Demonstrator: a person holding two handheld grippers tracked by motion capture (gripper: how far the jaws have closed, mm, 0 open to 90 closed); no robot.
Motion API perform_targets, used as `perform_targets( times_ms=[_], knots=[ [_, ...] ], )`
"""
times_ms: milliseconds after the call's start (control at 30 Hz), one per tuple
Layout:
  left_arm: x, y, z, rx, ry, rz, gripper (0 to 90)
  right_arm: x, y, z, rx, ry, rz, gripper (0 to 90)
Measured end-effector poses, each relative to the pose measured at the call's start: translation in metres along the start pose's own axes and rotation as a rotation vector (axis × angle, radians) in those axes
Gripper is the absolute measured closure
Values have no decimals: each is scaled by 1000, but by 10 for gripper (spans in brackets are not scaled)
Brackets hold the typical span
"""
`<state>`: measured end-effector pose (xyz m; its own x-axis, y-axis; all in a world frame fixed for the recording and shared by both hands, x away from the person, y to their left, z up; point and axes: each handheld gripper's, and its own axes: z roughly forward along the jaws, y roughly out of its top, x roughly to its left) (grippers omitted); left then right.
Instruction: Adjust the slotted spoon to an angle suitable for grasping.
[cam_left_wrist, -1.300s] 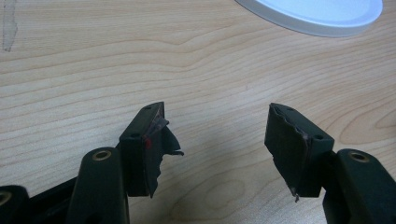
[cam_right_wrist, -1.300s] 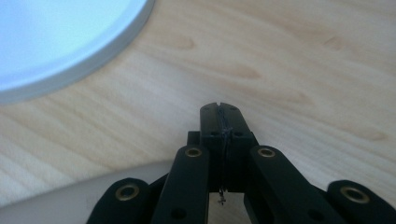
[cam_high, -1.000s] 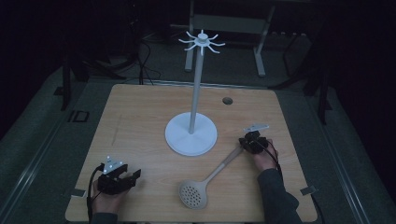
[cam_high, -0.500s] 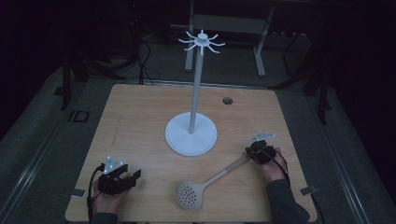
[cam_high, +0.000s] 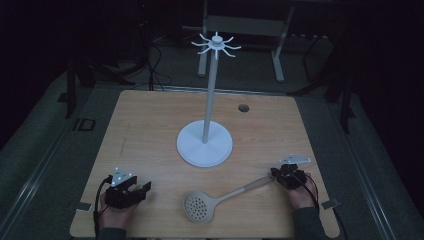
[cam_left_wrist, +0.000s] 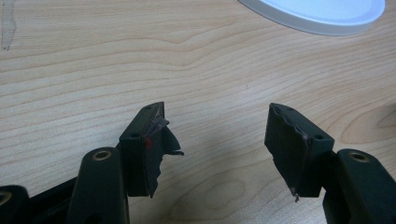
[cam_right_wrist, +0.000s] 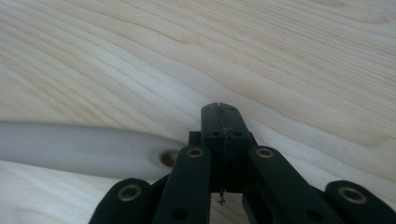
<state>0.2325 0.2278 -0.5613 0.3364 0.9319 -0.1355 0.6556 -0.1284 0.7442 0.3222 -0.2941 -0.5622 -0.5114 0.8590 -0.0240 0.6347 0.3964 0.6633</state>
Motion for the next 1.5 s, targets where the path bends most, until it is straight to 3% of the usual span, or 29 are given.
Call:
perform_targets(
  times_ms=[167, 367, 467, 633, 733, 900, 1167, 1500],
  knots=[
    [0, 0, 0, 0, 1, 0, 391, -2, -6, -2, -15, 0, 35, 900],
    [0, 0, -1, -4, 1, 4, 392, 6, -9, -5, -25, -5, 66, 900],
    [0, 1, -1, -8, 1, 6, 393, 18, -8, -3, -32, 21, 63, 900],
    [1, 1, -3, -22, 2, -1, 394, 39, -2, 2, -29, 8, 29, 900],
    [1, 2, -4, -25, 1, -3, 395, 58, 2, 5, -38, 35, 20, 900],
    [1, 4, -5, -36, -10, -2, 401, 70, 5, 8, -41, 60, -7, 900],
    [-7, 12, -13, -65, -26, 13, 414, 69, 4, 8, -56, 80, -16, 891],
    [-34, 43, -22, -111, -56, 116, 419, 49, 0, -10, -147, 9, 23, 887]
  ],
)
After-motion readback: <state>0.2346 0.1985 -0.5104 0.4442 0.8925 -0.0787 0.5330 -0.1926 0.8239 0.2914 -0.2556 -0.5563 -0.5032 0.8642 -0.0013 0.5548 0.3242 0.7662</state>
